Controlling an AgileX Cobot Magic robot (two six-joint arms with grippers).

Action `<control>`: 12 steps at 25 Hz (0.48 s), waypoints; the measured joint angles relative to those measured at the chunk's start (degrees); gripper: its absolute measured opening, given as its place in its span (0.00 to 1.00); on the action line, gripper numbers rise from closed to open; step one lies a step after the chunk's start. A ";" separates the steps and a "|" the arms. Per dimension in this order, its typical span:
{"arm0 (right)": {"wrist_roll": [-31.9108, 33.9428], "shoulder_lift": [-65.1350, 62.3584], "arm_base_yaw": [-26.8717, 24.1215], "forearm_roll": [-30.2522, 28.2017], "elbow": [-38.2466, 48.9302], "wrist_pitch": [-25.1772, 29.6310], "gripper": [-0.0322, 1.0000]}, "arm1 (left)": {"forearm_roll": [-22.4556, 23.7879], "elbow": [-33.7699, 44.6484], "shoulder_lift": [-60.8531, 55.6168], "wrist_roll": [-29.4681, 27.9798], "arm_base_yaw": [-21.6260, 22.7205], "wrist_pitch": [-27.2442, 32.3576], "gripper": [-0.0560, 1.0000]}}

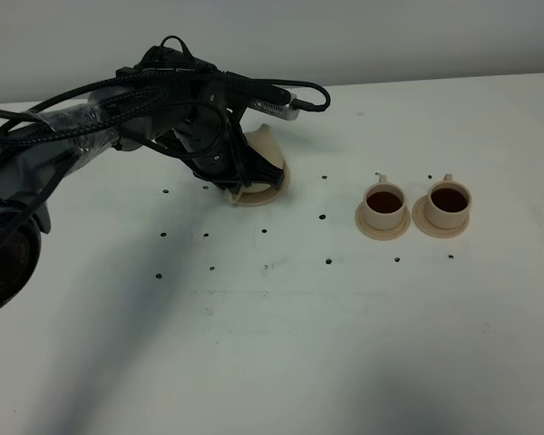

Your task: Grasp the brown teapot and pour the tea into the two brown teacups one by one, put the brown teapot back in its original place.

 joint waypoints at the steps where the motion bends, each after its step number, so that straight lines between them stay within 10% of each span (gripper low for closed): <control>1: 0.00 0.00 0.00 0.00 0.00 0.00 0.51 | 0.00 0.00 0.00 0.00 0.00 0.27 0.16; 12: 0.00 0.00 0.00 0.00 0.00 0.00 0.51 | 1.25 0.00 0.49 -0.11 0.02 0.35 0.16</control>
